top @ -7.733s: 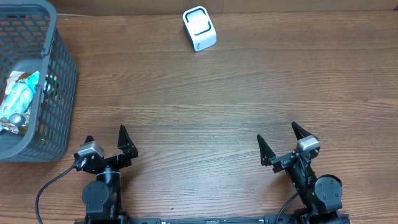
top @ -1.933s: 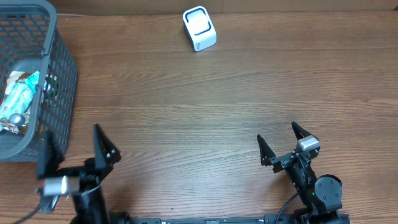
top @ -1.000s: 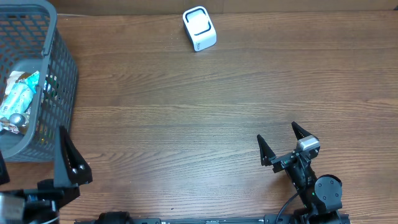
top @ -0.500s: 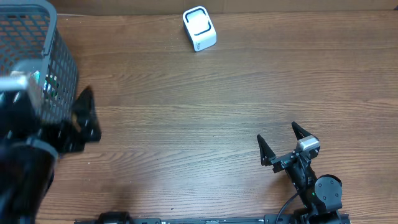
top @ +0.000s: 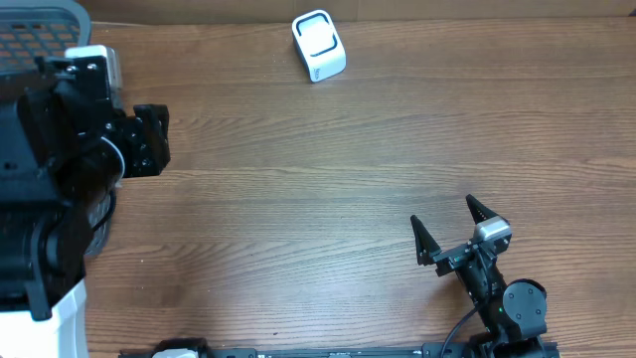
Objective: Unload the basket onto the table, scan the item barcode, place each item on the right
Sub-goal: 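Raise the left arm and move the left gripper over the basket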
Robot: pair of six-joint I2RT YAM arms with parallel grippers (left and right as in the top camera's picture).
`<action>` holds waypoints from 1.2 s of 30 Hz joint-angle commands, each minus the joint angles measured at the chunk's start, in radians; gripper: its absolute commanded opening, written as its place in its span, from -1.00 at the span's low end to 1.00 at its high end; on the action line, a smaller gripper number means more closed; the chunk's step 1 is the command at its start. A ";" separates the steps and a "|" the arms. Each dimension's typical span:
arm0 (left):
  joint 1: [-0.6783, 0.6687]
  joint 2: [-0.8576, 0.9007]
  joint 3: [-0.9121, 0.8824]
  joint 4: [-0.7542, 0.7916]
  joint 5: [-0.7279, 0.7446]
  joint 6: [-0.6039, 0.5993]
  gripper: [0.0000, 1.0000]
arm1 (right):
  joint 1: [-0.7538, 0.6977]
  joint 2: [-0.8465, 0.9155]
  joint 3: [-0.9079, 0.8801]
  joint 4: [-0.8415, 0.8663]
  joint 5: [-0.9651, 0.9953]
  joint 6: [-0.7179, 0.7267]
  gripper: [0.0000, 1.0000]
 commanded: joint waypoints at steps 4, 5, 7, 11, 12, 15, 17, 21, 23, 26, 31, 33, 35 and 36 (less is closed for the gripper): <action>-0.007 0.030 0.021 -0.048 0.005 -0.018 0.08 | -0.003 -0.006 -0.010 0.003 0.002 0.003 1.00; -0.007 0.031 0.021 -0.050 -0.014 -0.026 0.07 | -0.003 -0.006 -0.010 0.003 0.002 0.003 1.00; -0.007 0.034 0.021 -0.051 -0.069 -0.054 0.07 | -0.003 -0.006 -0.010 0.003 0.002 0.003 1.00; -0.007 0.038 0.021 -0.050 -0.177 -0.066 0.20 | -0.003 -0.006 -0.010 0.003 0.002 0.003 1.00; -0.007 0.040 0.021 -0.050 -0.192 -0.066 0.22 | -0.003 -0.006 -0.010 0.003 0.002 0.003 1.00; -0.007 0.049 0.021 -0.050 -0.243 -0.066 0.26 | -0.003 -0.006 -0.010 0.003 0.002 0.003 1.00; -0.007 0.057 0.021 -0.046 -0.291 -0.066 0.30 | -0.003 -0.006 -0.010 0.003 0.002 0.003 1.00; -0.006 0.077 0.021 -0.027 -0.357 -0.066 0.39 | -0.003 -0.006 -0.010 0.003 0.002 0.003 1.00; -0.006 0.095 0.021 -0.005 -0.391 -0.065 0.38 | -0.003 -0.006 -0.010 0.003 0.002 0.003 1.00; -0.006 0.119 0.021 0.031 -0.397 -0.035 0.38 | -0.003 -0.006 -0.010 0.003 0.002 0.003 1.00; -0.006 0.148 0.021 0.060 -0.387 -0.035 0.39 | -0.003 -0.006 -0.010 0.003 0.002 0.003 1.00; -0.006 0.158 0.021 0.072 -0.386 -0.034 0.40 | -0.003 -0.006 -0.010 0.003 0.002 0.003 1.00; -0.005 0.164 0.021 0.085 -0.381 -0.033 0.39 | -0.003 -0.006 -0.010 0.003 0.002 0.003 1.00; -0.005 0.167 0.021 0.093 -0.371 -0.022 0.38 | -0.003 -0.006 -0.010 0.003 0.002 0.003 1.00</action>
